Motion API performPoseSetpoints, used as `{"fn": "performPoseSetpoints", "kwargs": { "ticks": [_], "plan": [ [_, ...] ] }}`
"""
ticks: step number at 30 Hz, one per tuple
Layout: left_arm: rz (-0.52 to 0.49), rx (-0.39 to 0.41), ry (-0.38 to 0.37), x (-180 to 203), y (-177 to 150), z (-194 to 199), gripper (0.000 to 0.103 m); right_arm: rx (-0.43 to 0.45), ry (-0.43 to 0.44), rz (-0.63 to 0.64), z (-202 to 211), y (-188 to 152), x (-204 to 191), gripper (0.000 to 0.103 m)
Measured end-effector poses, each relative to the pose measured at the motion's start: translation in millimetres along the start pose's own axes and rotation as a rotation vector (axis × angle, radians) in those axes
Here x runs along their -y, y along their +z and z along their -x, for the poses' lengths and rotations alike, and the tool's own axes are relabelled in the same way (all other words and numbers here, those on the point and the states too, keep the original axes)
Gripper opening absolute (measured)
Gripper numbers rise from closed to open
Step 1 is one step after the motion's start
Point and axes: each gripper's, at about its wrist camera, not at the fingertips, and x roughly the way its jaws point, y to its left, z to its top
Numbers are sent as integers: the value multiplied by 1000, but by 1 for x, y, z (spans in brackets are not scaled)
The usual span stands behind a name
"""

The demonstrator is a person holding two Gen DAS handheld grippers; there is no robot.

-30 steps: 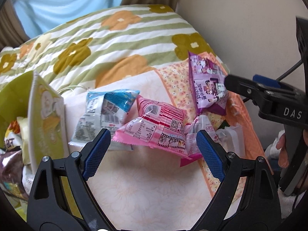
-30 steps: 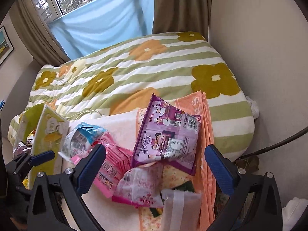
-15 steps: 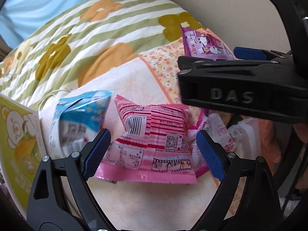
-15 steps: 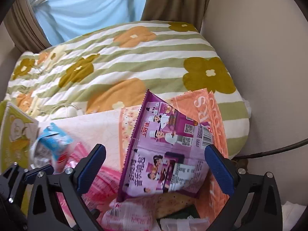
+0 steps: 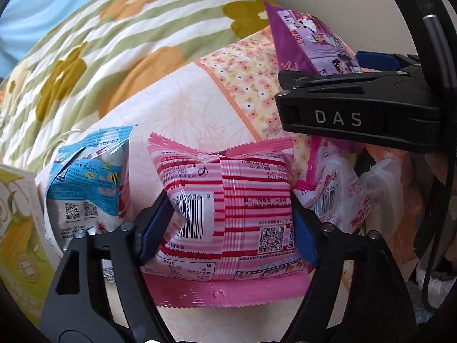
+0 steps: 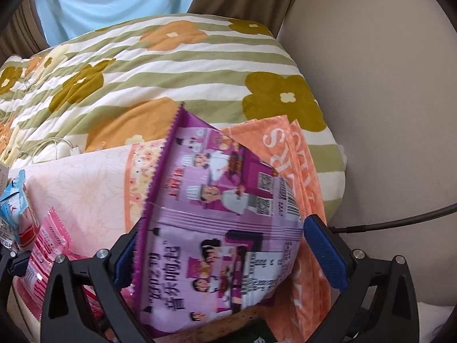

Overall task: Organize snacks
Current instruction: 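Grasp a pink striped bag with the left tool while the right tool grasps a purple bag, then carry both bags into the green box and open both tools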

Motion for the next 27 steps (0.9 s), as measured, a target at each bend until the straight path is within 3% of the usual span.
{"fn": "performPoseSetpoints", "kwargs": {
  "ticks": [4, 9, 12, 17, 27],
  "plan": [
    [-11, 1, -1, 1, 0, 2, 68, -3, 41, -39, -2, -5, 10, 101],
    [-7, 26, 9, 3, 0, 15, 68, 15, 67, -38, 2, -9, 14, 91],
    [-1, 44, 8, 6, -2, 24, 68, 12, 79, -31, 3, -10, 14, 82],
    [10, 69, 16, 8, -5, 36, 68, 24, 131, -48, 11, -10, 19, 55],
    [60, 159, 44, 13, -16, 84, 68, 111, 221, -36, 60, -14, 21, 52]
  ]
}}
